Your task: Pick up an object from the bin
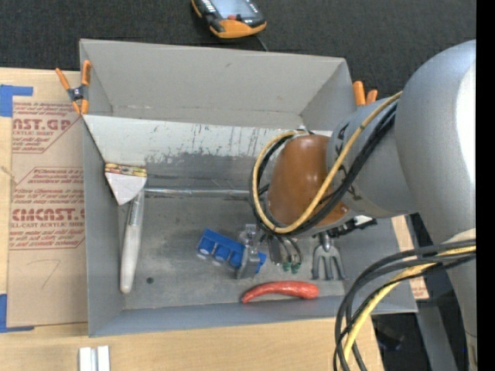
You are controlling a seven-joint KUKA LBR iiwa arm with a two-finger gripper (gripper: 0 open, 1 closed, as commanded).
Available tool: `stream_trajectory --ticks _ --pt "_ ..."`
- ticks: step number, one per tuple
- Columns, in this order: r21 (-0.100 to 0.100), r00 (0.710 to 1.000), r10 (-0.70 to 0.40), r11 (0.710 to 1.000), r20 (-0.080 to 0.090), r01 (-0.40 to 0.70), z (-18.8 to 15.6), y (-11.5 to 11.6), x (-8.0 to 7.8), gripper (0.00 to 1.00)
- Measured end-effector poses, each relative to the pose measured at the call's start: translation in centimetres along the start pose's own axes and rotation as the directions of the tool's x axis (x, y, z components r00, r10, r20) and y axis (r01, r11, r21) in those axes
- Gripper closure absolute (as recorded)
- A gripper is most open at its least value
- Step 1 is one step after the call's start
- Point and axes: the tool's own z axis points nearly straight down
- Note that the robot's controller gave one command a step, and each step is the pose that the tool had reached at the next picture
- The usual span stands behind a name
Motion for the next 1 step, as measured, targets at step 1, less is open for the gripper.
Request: stream_trajectory --ticks 1 --pt "0.001 0.999 -0.042 0.999 -0.004 0.042 -10.48 -1.11 0.63 1.00"
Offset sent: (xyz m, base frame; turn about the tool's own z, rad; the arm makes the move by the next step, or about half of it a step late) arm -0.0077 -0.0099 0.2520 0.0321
